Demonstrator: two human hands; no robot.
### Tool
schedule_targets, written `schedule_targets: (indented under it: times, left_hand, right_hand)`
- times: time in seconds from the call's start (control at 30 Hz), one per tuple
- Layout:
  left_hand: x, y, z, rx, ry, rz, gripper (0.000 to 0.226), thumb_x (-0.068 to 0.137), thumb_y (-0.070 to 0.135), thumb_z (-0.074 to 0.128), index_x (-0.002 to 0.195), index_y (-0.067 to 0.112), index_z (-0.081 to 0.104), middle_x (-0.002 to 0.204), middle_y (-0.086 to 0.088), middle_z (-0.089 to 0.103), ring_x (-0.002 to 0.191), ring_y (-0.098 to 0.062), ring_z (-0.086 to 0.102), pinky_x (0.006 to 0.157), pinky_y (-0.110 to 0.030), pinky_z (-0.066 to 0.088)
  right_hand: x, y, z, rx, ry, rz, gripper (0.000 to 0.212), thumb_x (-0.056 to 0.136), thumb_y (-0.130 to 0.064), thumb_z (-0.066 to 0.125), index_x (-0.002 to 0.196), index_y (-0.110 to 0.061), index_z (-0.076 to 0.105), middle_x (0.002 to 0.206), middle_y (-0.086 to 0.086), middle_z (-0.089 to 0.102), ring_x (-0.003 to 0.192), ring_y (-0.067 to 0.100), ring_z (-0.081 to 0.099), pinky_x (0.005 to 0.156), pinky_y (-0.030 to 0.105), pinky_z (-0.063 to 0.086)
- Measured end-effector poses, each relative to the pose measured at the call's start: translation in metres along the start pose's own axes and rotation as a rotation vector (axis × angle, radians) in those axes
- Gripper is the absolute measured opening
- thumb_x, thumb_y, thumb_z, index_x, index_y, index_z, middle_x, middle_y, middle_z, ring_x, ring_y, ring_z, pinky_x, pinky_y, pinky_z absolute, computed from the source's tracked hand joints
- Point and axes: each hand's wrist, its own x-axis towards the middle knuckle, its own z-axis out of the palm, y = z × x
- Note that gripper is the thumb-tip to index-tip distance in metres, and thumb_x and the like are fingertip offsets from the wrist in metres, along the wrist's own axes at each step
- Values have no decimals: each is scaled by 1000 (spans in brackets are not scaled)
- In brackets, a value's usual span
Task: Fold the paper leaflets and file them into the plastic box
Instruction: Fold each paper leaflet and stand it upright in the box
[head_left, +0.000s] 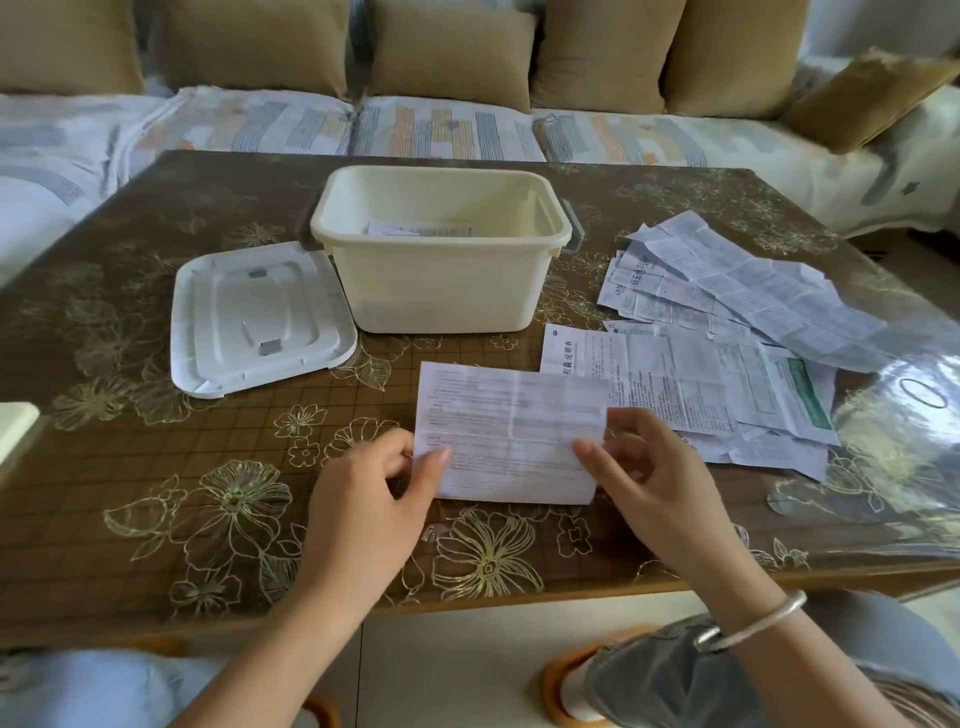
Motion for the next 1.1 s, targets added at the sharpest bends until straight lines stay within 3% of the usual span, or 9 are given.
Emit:
schedule_targets:
  times: [0.07,0.17,0.33,0.43,0.6,0.73,0.83,0.97,1.1]
  left_hand:
    - [0,-4,4,146,79,13,33,87,55,52,74,26,59,67,14,63,75,-12,59,73,-41,49]
    - [1,-4,10,262,126,-4,23,85,45,59,88,23,63,60,15,54,73,-14,52,76,-34,34]
    - [1,4,15,339,141,-2,35,83,32,72,112,16,61,61,15,53,69,-17,55,77,-37,41]
    - [-2,6,17,511,159,-6,45,82,38,71,119,15,59,88,3,67,90,-22,56,81,-39,41]
    - [1,8,16,603,182,109,53,77,30,76,124,12,59,121,-7,57,116,-28,47,98,-42,32]
    - [8,6,19,591,88,314,45,73,6,78,115,14,66,113,-1,63,108,-24,57,100,-38,33]
    - [11,4,19,551,0,373,39,75,-1,75,108,19,71,105,6,68,98,-17,62,98,-37,41]
    - [13,1,15,466,-42,411,17,93,21,58,104,24,70,100,12,64,92,-11,61,94,-31,40]
    - [13,-2,8,410,-135,391,50,95,61,33,111,27,67,108,14,62,101,-7,57,98,-26,30]
  right_hand:
    - [2,1,8,-142,54,4,33,80,-54,63,106,-36,53,75,-17,69,70,-4,61,64,23,50]
    - [3,1,21,-283,79,-33,40,82,-48,65,116,-36,47,76,-19,65,66,-3,58,59,22,47]
    - [0,2,27,-435,105,-104,45,83,-41,67,122,-33,47,77,-17,58,65,-1,53,52,16,39]
    - [-2,1,27,-472,117,-148,39,83,-39,68,118,-32,54,75,-14,56,65,3,52,51,18,39]
    - [-3,4,27,-443,104,-166,45,80,-36,71,121,-31,53,97,-16,53,68,3,53,52,23,47]
    - [-6,4,25,-555,141,-260,51,77,-32,73,124,-26,53,124,-7,50,103,12,54,63,21,46]
    - [-6,0,24,-503,105,-402,40,79,-41,67,116,-27,60,122,-12,57,116,10,48,86,25,45]
    - [-2,5,24,-453,-101,-454,44,78,-61,56,113,-35,62,124,-22,57,126,3,44,102,30,39]
    - [6,13,19,-363,-163,-463,44,77,-63,57,111,-36,64,119,-26,59,121,-4,47,99,31,43]
